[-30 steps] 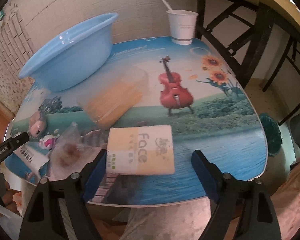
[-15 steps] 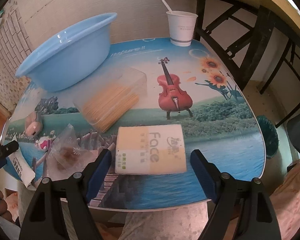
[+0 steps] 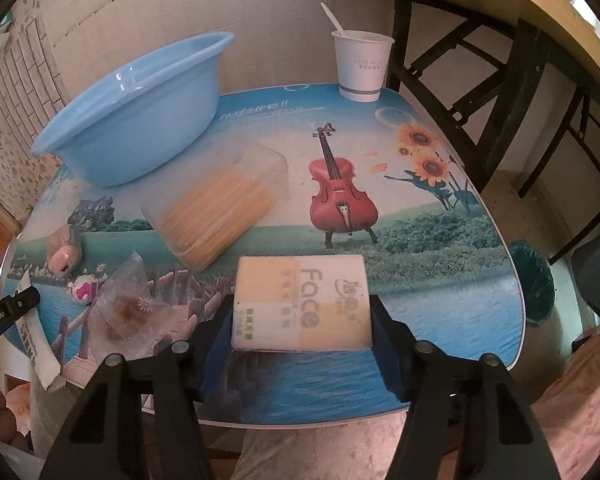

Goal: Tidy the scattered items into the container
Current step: 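Grasp the white spoon packet with the left tool while the right tool grasps the Face tissue pack, then carry the spoon packet and tissue pack over the basin and release them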

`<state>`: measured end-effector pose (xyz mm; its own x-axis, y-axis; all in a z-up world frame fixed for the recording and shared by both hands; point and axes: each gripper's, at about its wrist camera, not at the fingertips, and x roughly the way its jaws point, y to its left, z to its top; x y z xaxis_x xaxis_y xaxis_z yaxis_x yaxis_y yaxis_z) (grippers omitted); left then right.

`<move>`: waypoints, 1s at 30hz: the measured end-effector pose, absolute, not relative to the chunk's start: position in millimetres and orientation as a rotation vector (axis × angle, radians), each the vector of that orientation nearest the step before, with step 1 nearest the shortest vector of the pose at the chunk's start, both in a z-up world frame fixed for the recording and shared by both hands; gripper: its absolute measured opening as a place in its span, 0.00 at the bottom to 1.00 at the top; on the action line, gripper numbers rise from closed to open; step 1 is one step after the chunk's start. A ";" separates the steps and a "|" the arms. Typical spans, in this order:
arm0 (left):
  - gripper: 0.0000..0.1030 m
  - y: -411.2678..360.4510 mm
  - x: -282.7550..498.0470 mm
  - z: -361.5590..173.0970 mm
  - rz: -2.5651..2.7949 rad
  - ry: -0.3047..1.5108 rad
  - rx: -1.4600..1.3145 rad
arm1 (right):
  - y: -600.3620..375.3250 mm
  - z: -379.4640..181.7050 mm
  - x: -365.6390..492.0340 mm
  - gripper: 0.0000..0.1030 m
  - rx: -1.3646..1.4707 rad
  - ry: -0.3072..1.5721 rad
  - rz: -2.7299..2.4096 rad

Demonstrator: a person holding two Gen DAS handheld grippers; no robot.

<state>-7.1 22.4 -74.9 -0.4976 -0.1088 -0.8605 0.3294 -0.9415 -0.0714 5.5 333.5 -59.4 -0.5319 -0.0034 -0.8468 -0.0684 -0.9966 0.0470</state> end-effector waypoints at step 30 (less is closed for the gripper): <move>0.08 4.6 -4.6 -26.0 -2.848 0.323 1.265 | 338.4 -19.6 8.7 0.61 -1.397 0.174 2.791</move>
